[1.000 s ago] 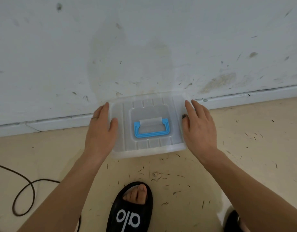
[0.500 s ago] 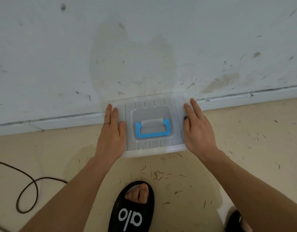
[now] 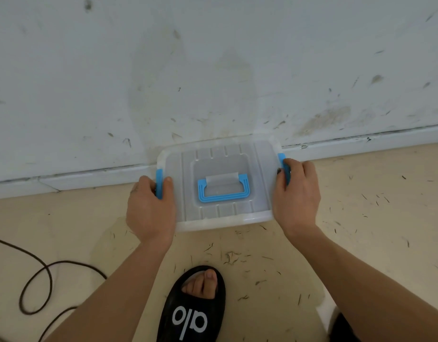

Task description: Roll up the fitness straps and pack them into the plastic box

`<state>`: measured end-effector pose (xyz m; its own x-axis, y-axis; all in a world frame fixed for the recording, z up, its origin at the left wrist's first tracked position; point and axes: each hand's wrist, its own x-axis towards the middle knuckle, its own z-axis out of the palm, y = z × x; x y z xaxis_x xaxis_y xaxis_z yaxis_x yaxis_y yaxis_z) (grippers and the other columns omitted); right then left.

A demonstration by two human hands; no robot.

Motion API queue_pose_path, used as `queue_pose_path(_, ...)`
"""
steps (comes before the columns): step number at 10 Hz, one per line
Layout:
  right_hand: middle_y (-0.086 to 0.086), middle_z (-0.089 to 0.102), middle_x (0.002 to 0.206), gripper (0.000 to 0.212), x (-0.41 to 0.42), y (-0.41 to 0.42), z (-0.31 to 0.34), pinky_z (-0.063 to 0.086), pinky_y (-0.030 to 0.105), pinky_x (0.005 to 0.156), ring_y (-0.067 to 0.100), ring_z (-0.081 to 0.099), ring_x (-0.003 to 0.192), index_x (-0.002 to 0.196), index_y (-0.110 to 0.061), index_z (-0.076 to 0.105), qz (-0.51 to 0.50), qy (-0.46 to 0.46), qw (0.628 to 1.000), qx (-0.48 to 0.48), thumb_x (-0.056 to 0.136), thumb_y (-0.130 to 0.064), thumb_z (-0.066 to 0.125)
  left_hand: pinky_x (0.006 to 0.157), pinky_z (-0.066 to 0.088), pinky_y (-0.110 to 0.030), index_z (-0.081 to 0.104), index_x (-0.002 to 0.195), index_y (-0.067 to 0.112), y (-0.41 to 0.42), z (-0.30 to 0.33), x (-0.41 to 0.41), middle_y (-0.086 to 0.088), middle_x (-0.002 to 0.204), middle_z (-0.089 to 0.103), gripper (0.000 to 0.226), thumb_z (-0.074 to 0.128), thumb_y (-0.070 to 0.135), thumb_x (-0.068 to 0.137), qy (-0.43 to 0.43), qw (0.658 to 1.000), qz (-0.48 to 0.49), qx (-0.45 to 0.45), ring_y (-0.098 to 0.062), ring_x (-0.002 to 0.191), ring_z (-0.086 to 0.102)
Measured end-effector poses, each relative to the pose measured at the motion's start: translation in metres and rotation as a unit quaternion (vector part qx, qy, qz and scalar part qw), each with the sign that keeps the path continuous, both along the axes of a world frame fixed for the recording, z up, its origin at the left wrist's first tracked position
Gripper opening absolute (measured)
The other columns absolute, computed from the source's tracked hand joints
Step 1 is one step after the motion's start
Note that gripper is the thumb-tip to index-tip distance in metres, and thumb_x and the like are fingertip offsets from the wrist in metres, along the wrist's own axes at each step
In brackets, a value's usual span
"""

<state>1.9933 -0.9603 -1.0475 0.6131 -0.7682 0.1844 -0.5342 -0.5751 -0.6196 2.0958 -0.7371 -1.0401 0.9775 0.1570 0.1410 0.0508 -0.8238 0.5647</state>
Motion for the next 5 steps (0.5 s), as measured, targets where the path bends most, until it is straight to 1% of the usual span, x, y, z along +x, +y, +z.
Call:
queue_pose_path(1, 0.011, 0.057, 0.105, 0.027, 0.0, 0.0, 0.001, 0.046, 0.036, 0.073, 0.025, 0.055, 0.089, 0.128, -0.003, 0.064, 0.013, 0.006, 1.0, -0.024, 0.104, -0.009, 0.054, 0.059, 0.034, -0.035, 0.053, 0.085, 0.011, 0.002, -0.002, 0.001, -0.002, 0.08, 0.055, 0.033, 0.059, 0.041, 0.1, -0.027, 0.999, -0.014, 0.033, -0.023, 0.07, 0.051)
queue_pose_path(2, 0.011, 0.057, 0.107, 0.027, 0.0, 0.0, 0.0, 0.049, 0.038, 0.074, 0.025, 0.056, 0.091, 0.127, -0.003, 0.064, 0.012, 0.001, 1.0, -0.026, 0.104, -0.01, 0.054, 0.061, 0.034, -0.036, 0.052, 0.087, 0.011, 0.0, -0.002, 0.001, -0.002, 0.083, 0.054, 0.032, 0.058, 0.04, 0.101, -0.024, 0.999, -0.013, 0.032, -0.023, 0.073, 0.05)
queue_pose_path(3, 0.01, 0.056, 0.11, 0.026, 0.0, 0.0, 0.002, 0.051, 0.041, 0.078, 0.025, 0.056, 0.096, 0.127, -0.005, 0.063, 0.013, 0.004, 1.0, -0.006, 0.103, -0.013, 0.055, 0.062, 0.04, -0.038, 0.051, 0.096, 0.009, -0.001, -0.002, 0.0, -0.005, 0.089, 0.054, 0.032, 0.057, 0.041, 0.1, 0.01, 1.0, -0.013, 0.009, -0.027, 0.077, 0.055)
queue_pose_path(4, 0.005, 0.054, 0.123, 0.033, -0.001, -0.005, 0.002, 0.053, 0.043, 0.092, 0.023, 0.056, 0.108, 0.133, -0.011, 0.059, 0.022, -0.011, 0.997, 0.075, 0.103, -0.024, 0.056, 0.073, 0.049, -0.041, 0.051, 0.117, 0.008, 0.0, 0.006, 0.005, -0.008, 0.105, 0.058, 0.045, 0.065, 0.044, 0.094, 0.023, 0.998, -0.001, -0.051, -0.03, 0.09, 0.06)
queue_pose_path(5, -0.001, 0.056, 0.127, 0.036, -0.005, -0.017, 0.023, 0.049, 0.036, 0.1, 0.015, 0.056, 0.115, 0.136, -0.019, 0.057, -0.003, -0.065, 0.992, 0.11, 0.103, -0.034, 0.055, 0.075, 0.05, -0.035, 0.047, 0.128, 0.014, 0.001, 0.045, 0.014, -0.003, 0.109, 0.057, 0.051, 0.07, 0.041, 0.092, -0.034, 0.986, -0.068, -0.15, -0.019, 0.091, 0.059)
